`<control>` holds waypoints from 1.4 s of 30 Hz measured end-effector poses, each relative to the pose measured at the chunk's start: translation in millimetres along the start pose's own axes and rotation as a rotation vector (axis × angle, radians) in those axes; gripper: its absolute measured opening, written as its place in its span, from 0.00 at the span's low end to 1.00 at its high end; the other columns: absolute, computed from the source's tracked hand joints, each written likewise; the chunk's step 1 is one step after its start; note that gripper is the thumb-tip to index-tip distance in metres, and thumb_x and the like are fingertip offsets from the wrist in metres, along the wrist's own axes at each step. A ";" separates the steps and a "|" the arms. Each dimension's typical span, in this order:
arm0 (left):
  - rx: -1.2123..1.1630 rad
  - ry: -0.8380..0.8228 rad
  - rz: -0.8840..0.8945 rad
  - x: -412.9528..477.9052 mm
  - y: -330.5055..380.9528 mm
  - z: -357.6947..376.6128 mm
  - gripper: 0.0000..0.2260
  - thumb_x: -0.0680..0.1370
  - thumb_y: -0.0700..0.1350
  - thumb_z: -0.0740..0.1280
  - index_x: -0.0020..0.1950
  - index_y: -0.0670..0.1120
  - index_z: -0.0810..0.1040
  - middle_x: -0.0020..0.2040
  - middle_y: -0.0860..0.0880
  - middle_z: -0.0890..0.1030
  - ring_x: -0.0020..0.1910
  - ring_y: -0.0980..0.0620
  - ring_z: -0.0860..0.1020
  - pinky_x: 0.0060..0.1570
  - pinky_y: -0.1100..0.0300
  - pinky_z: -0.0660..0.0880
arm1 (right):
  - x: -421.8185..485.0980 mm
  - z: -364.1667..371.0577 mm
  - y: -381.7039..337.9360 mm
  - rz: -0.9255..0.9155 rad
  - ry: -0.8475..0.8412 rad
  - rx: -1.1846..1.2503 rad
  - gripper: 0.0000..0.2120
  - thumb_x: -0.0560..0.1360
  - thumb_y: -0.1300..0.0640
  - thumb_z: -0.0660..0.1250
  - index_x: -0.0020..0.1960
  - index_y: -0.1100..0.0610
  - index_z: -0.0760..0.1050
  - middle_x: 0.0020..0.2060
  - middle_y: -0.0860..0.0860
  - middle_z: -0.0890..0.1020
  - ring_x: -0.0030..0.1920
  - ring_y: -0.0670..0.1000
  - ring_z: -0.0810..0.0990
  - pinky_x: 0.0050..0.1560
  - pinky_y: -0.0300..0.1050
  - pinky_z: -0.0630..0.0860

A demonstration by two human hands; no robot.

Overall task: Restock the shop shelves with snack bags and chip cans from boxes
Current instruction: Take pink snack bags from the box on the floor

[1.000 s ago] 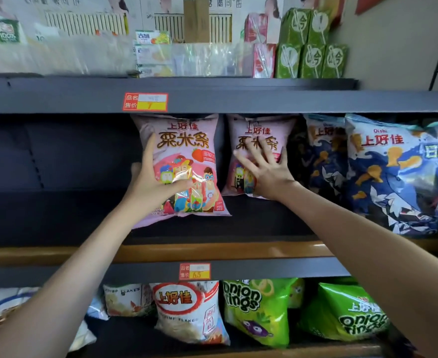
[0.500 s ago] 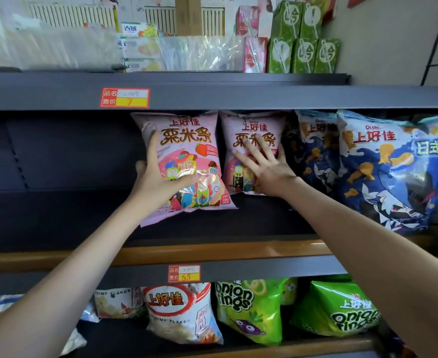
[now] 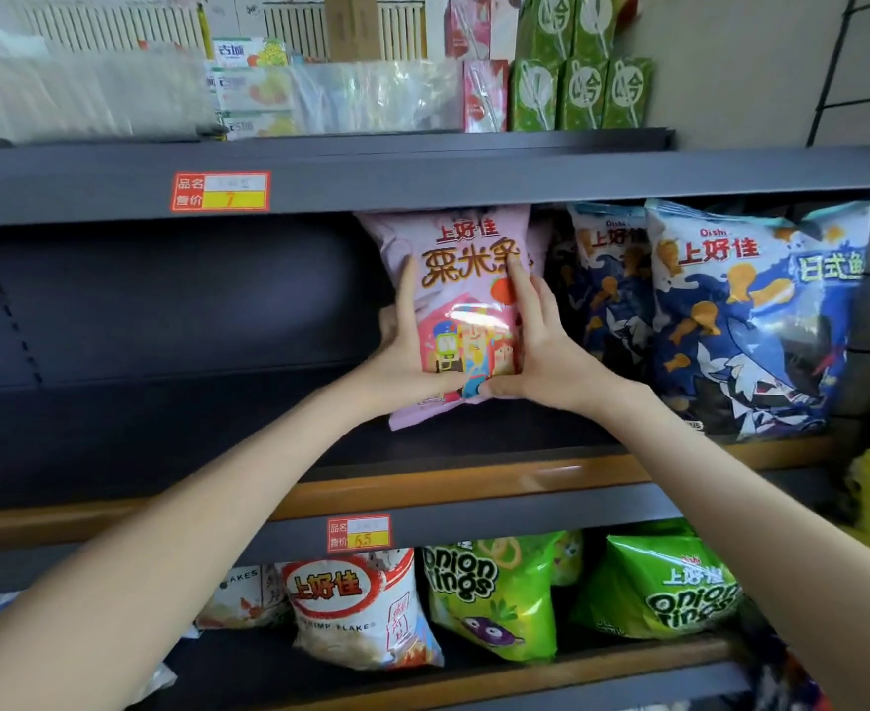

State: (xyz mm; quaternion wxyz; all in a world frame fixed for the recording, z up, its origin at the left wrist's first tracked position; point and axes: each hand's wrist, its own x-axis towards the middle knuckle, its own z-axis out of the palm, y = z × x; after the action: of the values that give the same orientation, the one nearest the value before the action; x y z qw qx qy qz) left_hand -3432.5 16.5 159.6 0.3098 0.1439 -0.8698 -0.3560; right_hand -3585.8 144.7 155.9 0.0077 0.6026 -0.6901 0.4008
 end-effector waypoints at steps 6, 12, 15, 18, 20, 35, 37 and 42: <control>0.221 -0.137 0.051 11.9 -8.0 5.7 0.56 0.71 0.43 0.76 0.68 0.65 0.27 0.73 0.44 0.53 0.74 0.53 0.58 0.64 0.70 0.58 | -7.8 0.2 19.0 0.006 0.111 -0.168 0.66 0.63 0.60 0.80 0.65 0.30 0.26 0.76 0.57 0.35 0.76 0.64 0.44 0.73 0.60 0.59; 0.282 -0.114 0.067 11.4 -3.0 16.4 0.56 0.72 0.45 0.76 0.67 0.65 0.25 0.69 0.44 0.54 0.72 0.45 0.64 0.67 0.59 0.66 | -7.9 -1.4 25.2 0.037 0.147 -0.219 0.66 0.66 0.62 0.79 0.64 0.27 0.24 0.77 0.57 0.40 0.74 0.67 0.53 0.70 0.64 0.64; 0.297 -0.121 0.059 8.1 0.2 18.7 0.56 0.72 0.44 0.76 0.68 0.63 0.25 0.70 0.42 0.54 0.72 0.44 0.65 0.65 0.61 0.65 | -10.0 -1.7 25.6 0.052 0.150 -0.221 0.67 0.64 0.60 0.80 0.63 0.26 0.23 0.76 0.59 0.47 0.72 0.69 0.58 0.68 0.66 0.65; 0.463 -0.092 0.001 4.1 5.9 14.6 0.56 0.72 0.52 0.75 0.71 0.60 0.26 0.74 0.40 0.51 0.71 0.40 0.65 0.67 0.50 0.69 | -11.5 -0.9 17.8 0.089 0.149 -0.209 0.67 0.64 0.61 0.80 0.63 0.24 0.24 0.75 0.59 0.49 0.69 0.68 0.62 0.66 0.65 0.68; 0.850 0.059 0.032 -2.2 6.5 12.7 0.54 0.71 0.63 0.71 0.75 0.56 0.29 0.78 0.39 0.43 0.76 0.36 0.55 0.71 0.38 0.61 | -13.2 2.5 8.4 0.093 0.150 -0.186 0.66 0.65 0.62 0.78 0.64 0.25 0.25 0.74 0.60 0.50 0.69 0.67 0.64 0.65 0.64 0.70; 0.503 0.020 0.003 -56.1 41.8 25.0 0.36 0.77 0.41 0.67 0.80 0.50 0.51 0.79 0.40 0.46 0.75 0.37 0.58 0.67 0.46 0.68 | -56.8 19.7 -63.2 0.281 0.325 -0.418 0.35 0.71 0.60 0.70 0.75 0.62 0.61 0.69 0.64 0.67 0.66 0.67 0.66 0.61 0.62 0.67; 0.457 0.038 -0.009 -71.9 50.1 23.0 0.29 0.78 0.41 0.64 0.78 0.46 0.59 0.77 0.42 0.58 0.71 0.39 0.65 0.62 0.46 0.72 | -67.0 34.4 -74.6 0.201 0.395 -0.351 0.27 0.70 0.61 0.67 0.67 0.68 0.68 0.60 0.65 0.73 0.59 0.68 0.71 0.58 0.58 0.66; 0.280 0.233 -0.020 -141.5 50.9 10.5 0.19 0.78 0.37 0.63 0.69 0.43 0.72 0.63 0.42 0.75 0.61 0.42 0.74 0.55 0.50 0.73 | -102.7 76.4 -119.9 0.092 0.389 -0.042 0.17 0.73 0.67 0.62 0.62 0.65 0.72 0.52 0.56 0.76 0.53 0.53 0.68 0.55 0.44 0.63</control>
State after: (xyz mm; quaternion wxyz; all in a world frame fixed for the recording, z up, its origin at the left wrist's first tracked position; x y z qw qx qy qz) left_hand -3332.3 124.6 128.0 0.3821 0.2344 -0.8675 -0.2155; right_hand -3421.1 192.2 118.5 0.1353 0.4814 -0.7104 0.4953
